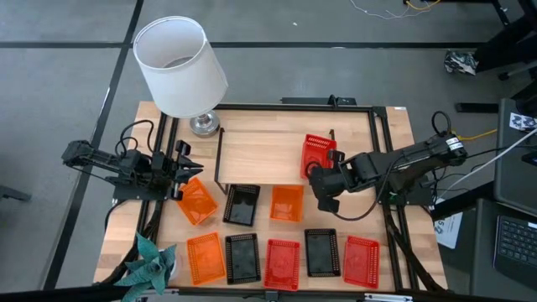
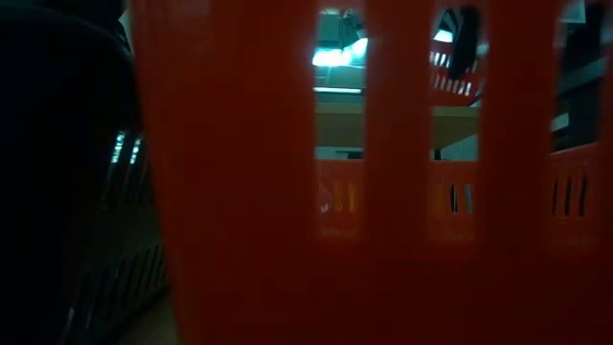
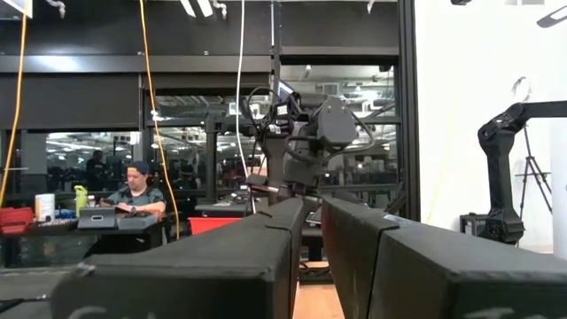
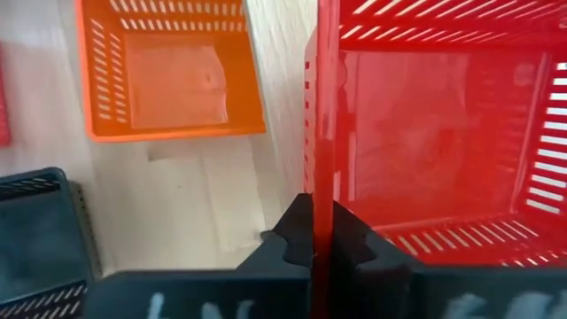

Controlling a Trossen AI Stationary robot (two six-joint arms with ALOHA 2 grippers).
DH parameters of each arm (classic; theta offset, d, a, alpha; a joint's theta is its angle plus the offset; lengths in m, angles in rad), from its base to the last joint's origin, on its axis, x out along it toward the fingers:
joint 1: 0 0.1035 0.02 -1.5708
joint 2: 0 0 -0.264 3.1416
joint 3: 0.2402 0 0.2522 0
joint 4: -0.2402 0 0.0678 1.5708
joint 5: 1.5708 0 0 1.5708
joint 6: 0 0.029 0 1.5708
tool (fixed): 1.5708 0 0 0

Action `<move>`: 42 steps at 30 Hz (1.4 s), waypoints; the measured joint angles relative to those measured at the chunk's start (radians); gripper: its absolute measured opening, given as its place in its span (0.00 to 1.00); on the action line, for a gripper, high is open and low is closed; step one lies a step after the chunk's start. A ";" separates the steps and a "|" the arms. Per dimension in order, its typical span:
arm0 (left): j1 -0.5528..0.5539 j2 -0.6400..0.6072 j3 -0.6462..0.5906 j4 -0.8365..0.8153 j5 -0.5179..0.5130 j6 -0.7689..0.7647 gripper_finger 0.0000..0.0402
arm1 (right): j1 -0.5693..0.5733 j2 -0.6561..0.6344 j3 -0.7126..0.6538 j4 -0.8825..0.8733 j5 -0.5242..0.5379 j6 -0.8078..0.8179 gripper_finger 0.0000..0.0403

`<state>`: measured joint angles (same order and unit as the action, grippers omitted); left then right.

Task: Stack baskets on shelf by color
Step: Put the top red bin on the shelf, then stack the left red bin on top of the red bin on the shelf

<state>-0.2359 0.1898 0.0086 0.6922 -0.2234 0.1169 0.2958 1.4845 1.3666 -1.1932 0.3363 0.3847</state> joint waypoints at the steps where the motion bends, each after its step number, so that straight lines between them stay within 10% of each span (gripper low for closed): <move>1: 0.000 0.000 0.000 0.000 0.000 0.000 0.10 | 0.000 0.000 0.000 0.002 0.000 -0.013 0.00; 18: 0.000 0.000 0.000 0.000 0.000 0.000 0.10 | -0.020 0.002 0.000 0.024 0.029 0.016 0.22; 42: 0.000 0.000 0.000 0.000 0.000 0.000 0.10 | -0.031 0.003 0.163 0.053 -0.018 0.056 0.22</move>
<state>-0.2359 0.1895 0.0086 0.6922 -0.2234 0.1165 0.2646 1.4879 1.5298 -1.1405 0.3183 0.4408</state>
